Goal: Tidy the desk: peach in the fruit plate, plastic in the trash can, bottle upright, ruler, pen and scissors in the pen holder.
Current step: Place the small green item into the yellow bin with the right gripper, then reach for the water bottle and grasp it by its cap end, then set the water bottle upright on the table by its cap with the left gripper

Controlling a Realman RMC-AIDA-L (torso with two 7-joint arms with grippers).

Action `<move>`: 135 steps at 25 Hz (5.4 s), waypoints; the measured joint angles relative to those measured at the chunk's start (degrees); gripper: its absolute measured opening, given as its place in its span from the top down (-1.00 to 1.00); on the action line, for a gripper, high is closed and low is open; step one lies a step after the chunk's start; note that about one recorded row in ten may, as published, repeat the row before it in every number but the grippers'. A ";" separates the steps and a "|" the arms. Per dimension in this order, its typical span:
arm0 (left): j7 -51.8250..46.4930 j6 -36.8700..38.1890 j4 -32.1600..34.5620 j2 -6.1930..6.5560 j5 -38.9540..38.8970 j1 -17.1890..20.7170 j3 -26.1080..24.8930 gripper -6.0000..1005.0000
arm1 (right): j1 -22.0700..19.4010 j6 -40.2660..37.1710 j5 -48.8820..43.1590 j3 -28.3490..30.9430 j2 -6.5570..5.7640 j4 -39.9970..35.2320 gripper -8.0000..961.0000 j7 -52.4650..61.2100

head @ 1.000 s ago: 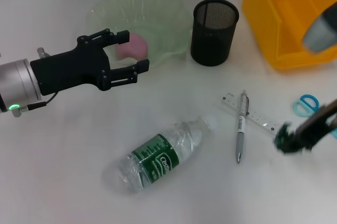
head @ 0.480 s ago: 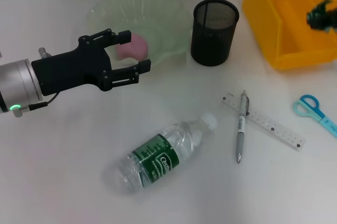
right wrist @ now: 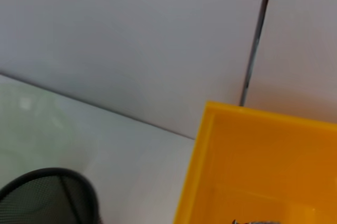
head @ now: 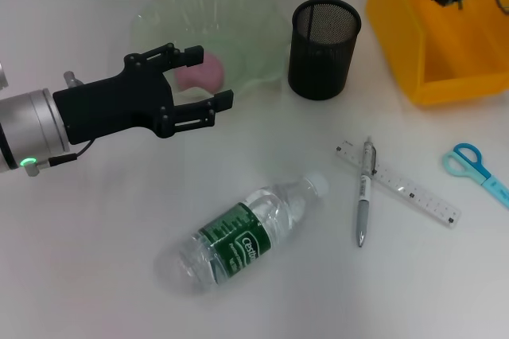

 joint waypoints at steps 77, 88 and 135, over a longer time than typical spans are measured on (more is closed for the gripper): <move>-90.49 -27.83 28.67 -0.49 31.41 -12.93 62.17 -0.38 | -28.57 -31.44 33.14 15.27 2.09 5.12 -0.75 -53.70; -88.52 -24.36 33.07 -0.29 31.66 -11.45 61.20 0.11 | -28.41 -31.50 32.73 15.27 2.09 5.19 -0.74 -53.59; -49.38 -9.01 49.33 0.14 12.68 13.50 24.36 0.13 | -26.84 -31.65 32.66 14.84 2.61 5.13 -0.68 -50.73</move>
